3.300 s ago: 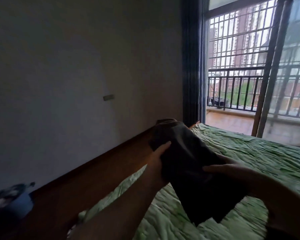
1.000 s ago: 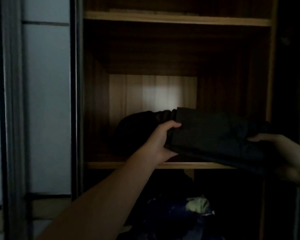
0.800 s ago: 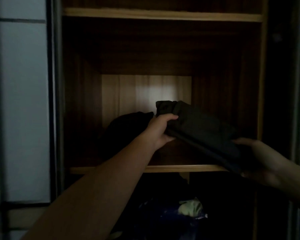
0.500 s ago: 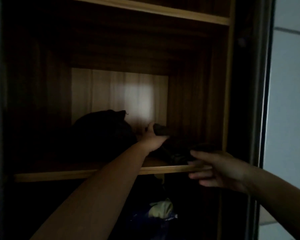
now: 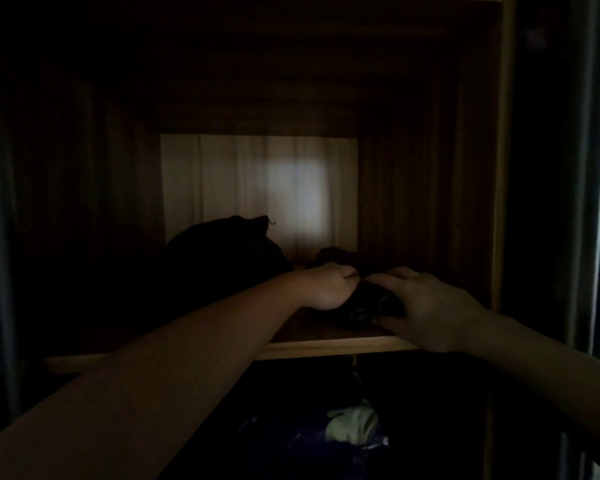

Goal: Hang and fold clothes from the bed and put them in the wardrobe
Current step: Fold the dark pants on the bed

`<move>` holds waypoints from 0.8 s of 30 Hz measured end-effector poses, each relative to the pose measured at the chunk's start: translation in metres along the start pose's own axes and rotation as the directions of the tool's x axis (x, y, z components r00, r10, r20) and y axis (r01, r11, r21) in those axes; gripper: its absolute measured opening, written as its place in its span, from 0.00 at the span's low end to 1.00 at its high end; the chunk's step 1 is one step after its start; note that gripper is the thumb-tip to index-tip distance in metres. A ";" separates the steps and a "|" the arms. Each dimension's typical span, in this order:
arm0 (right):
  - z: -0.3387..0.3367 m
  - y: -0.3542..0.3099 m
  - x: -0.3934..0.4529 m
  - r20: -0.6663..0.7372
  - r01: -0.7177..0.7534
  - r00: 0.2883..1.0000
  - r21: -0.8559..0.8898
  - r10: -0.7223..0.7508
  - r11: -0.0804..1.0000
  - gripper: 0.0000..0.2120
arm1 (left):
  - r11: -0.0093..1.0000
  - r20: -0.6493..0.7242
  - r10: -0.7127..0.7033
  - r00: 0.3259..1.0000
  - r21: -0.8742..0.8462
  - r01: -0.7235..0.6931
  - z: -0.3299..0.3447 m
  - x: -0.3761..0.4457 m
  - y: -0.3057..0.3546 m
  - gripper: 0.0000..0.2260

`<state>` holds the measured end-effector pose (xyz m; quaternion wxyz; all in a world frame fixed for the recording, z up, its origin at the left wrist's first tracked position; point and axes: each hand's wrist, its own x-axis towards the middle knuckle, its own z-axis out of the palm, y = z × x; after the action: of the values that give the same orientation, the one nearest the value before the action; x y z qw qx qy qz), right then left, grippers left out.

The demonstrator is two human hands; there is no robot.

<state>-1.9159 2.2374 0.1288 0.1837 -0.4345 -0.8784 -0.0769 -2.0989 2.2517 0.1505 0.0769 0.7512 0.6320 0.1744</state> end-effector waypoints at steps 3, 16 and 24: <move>0.008 -0.003 0.024 0.013 -0.034 0.999 -0.044 0.034 0.998 0.31 | 0.998 0.041 -0.031 0.999 0.059 0.029 -0.005 0.020 -0.011 0.20; 0.032 0.029 0.094 0.116 -0.119 0.985 -0.060 0.125 0.991 0.36 | 0.989 -0.002 -0.039 0.999 0.145 0.038 -0.009 0.076 -0.034 0.19; 0.005 0.022 0.051 0.016 -0.125 0.992 0.086 0.124 0.988 0.40 | 0.998 -0.153 0.045 0.987 0.053 -0.038 -0.020 0.030 -0.010 0.18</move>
<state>-1.9279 2.2899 0.1438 0.2024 -0.4806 -0.8529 -0.0247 -2.1111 2.2805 0.1704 0.0054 0.7502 0.6244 0.2176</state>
